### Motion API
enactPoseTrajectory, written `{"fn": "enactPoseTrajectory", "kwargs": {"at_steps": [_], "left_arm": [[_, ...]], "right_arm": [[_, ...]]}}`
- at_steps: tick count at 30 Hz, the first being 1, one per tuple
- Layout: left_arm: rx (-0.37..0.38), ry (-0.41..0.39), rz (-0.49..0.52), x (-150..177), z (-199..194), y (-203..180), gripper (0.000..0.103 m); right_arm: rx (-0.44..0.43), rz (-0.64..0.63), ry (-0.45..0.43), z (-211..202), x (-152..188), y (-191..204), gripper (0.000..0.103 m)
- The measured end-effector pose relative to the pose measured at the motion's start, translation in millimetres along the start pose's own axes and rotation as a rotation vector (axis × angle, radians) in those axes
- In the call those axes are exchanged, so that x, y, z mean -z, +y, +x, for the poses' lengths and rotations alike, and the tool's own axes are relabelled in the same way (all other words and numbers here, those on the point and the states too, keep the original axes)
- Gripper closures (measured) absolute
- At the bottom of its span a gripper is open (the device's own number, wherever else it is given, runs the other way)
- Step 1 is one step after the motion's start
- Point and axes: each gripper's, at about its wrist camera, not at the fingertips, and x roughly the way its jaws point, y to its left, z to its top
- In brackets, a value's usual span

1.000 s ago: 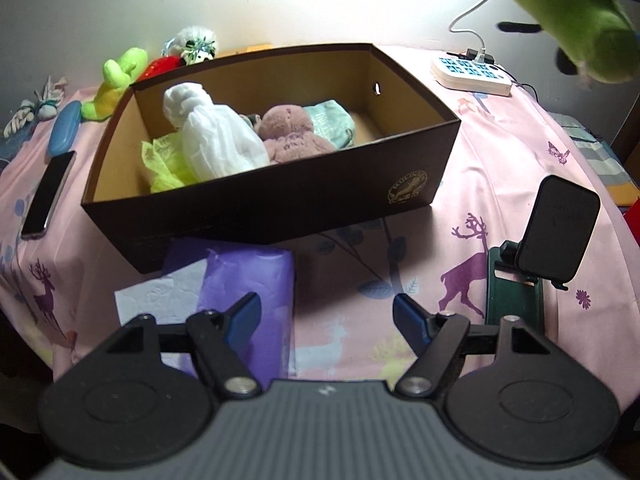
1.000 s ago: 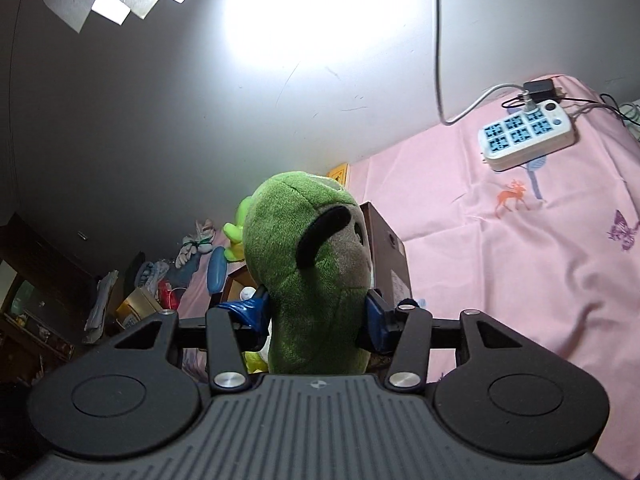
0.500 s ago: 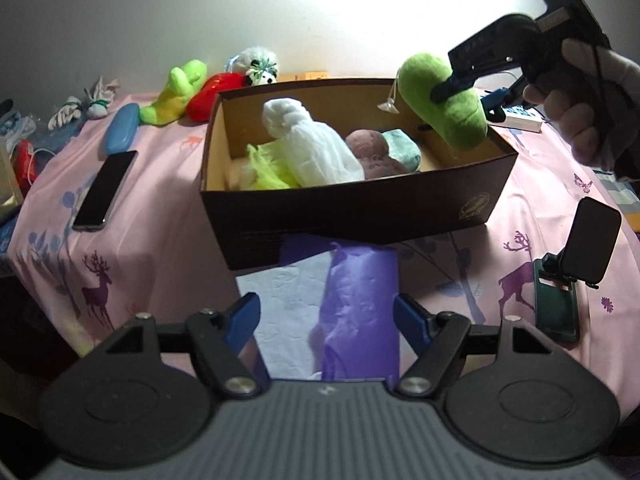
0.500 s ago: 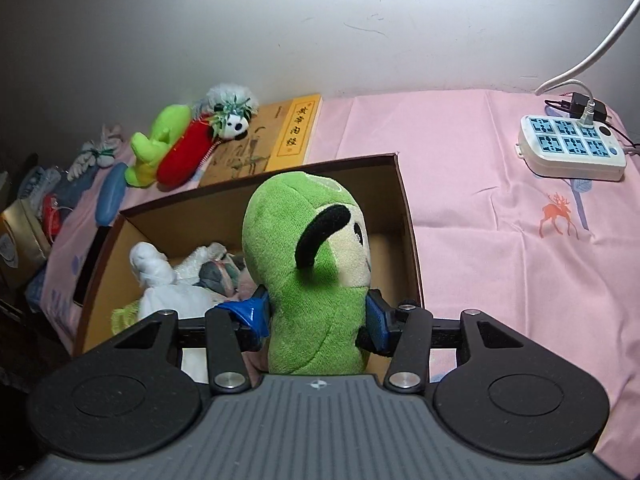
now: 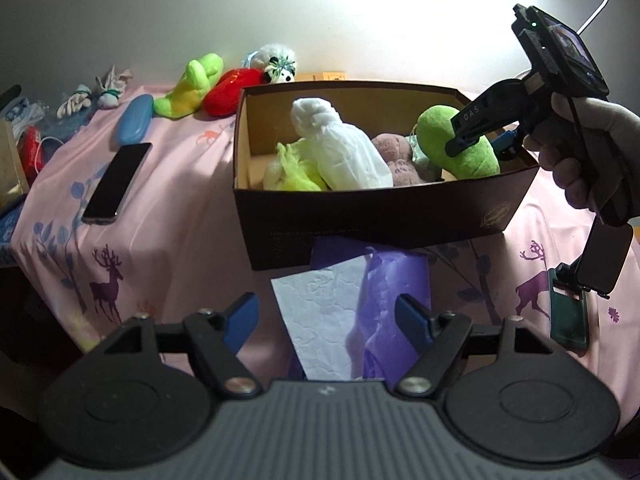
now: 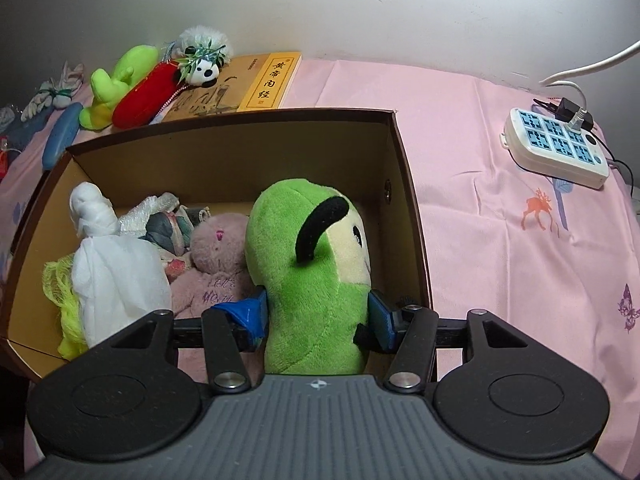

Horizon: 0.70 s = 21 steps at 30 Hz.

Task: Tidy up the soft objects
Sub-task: 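Carry the green plush into the box and open the right gripper, then withdraw the right tool up out of the box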

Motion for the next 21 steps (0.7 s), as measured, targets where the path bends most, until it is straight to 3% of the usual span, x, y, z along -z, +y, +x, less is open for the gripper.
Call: {"fn": "enactPoseTrajectory", "kwargs": {"at_steps": [6, 12, 21], "left_arm": [[0.021, -0.012, 0.013, -17.9, 5.5, -6.9, 0.024], [0.012, -0.011, 0.035, -31.7, 11.0, -19.6, 0.024], [-0.054, -0.032, 0.012, -54.1, 10.1, -30.4, 0.02]], "right_arm": [[-0.043, 0.054, -0.058, -28.5, 2.4, -6.3, 0.065], [-0.14, 0.127, -0.089, -60.1, 12.6, -14.8, 0.065], [-0.149, 0.138, -0.165, -104.5, 46.4, -12.2, 0.065]]}}
